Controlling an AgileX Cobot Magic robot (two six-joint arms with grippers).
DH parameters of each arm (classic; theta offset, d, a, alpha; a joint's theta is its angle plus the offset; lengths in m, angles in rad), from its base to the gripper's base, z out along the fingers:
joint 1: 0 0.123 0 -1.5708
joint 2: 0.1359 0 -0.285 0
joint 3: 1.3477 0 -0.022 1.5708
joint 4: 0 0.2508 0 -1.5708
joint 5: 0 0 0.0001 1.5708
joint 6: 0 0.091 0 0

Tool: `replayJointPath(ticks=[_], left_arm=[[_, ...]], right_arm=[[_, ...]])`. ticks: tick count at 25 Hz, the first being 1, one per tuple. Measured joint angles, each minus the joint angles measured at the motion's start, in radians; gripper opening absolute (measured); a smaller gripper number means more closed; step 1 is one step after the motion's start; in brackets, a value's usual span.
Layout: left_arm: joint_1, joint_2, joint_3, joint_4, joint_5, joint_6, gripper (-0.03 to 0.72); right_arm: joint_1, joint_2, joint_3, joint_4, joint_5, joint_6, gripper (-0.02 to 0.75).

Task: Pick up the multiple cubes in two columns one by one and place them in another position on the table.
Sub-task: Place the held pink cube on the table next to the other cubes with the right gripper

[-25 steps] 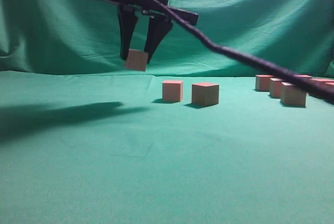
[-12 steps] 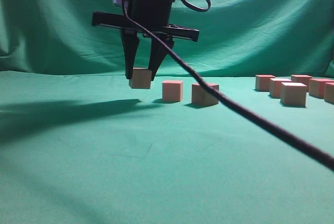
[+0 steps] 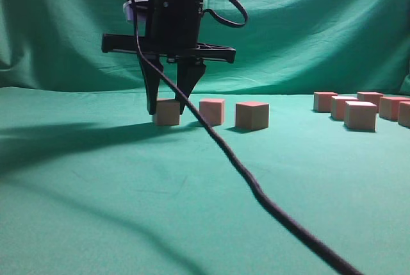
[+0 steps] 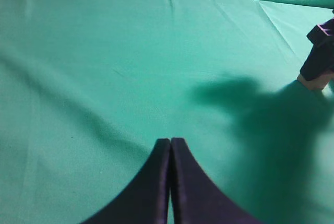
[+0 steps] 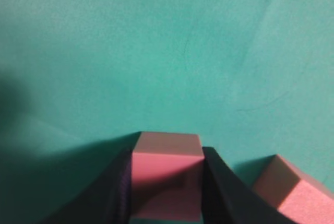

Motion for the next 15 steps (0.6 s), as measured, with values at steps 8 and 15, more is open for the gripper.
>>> replayJointPath(ticks=[8, 15], left_arm=[[0.0, 0.0, 0.0, 0.0, 0.0, 0.0, 0.0], [0.0, 0.0, 0.0, 0.0, 0.0, 0.0, 0.0]], right_arm=[[0.0, 0.0, 0.0, -0.033, 0.004, 0.014, 0.287], [0.0, 0.0, 0.0, -0.039, 0.005, 0.024, 0.287]])
